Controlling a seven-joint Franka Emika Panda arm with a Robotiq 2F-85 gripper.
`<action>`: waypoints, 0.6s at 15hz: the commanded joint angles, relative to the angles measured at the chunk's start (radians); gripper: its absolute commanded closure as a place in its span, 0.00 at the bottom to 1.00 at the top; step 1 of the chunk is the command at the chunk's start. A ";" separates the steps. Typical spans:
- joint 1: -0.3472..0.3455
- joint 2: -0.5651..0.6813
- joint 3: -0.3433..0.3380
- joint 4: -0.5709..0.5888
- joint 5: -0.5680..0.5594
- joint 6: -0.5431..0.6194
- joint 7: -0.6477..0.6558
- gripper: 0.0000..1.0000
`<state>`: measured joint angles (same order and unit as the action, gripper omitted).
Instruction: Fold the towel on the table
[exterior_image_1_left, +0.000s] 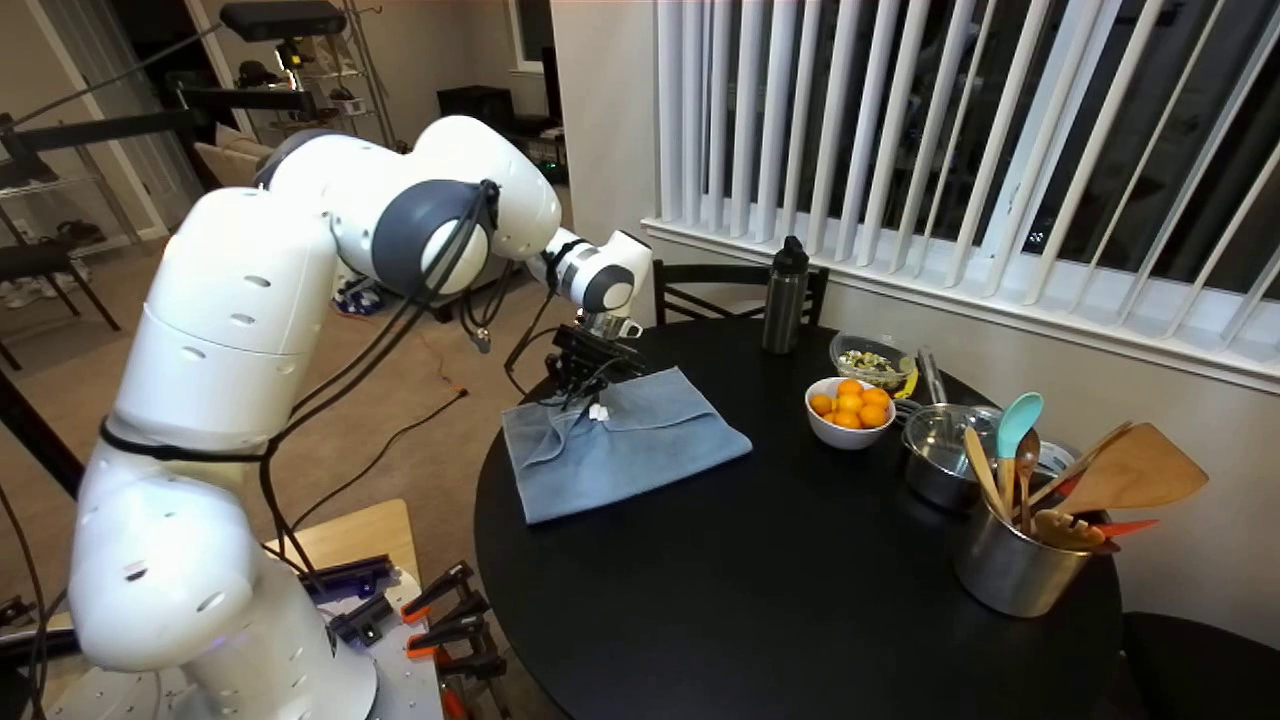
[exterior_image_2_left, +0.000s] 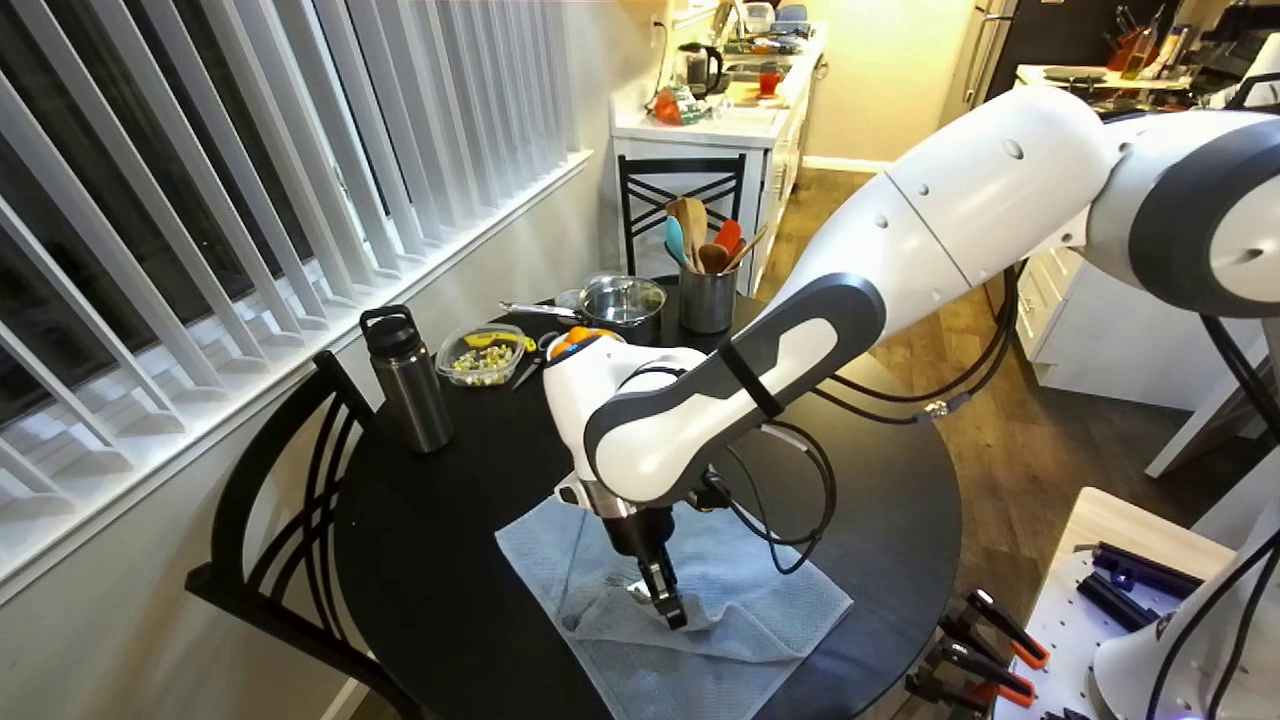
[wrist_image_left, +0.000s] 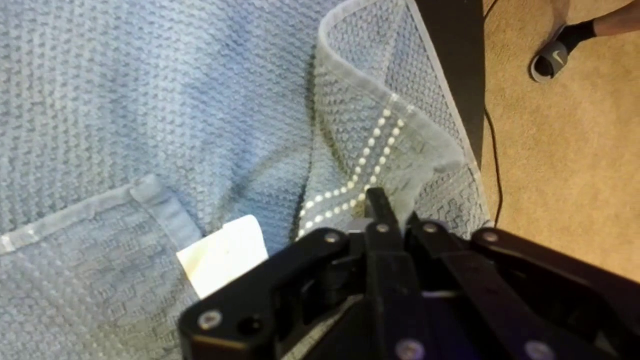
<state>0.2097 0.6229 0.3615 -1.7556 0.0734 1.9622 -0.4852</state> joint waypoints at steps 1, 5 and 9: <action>0.019 0.007 0.010 0.034 0.021 -0.042 -0.004 0.99; 0.035 0.026 0.023 0.072 0.040 -0.084 -0.008 0.99; 0.044 0.056 0.027 0.120 0.073 -0.154 -0.002 0.99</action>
<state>0.2507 0.6518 0.3847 -1.6786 0.1099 1.8636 -0.4852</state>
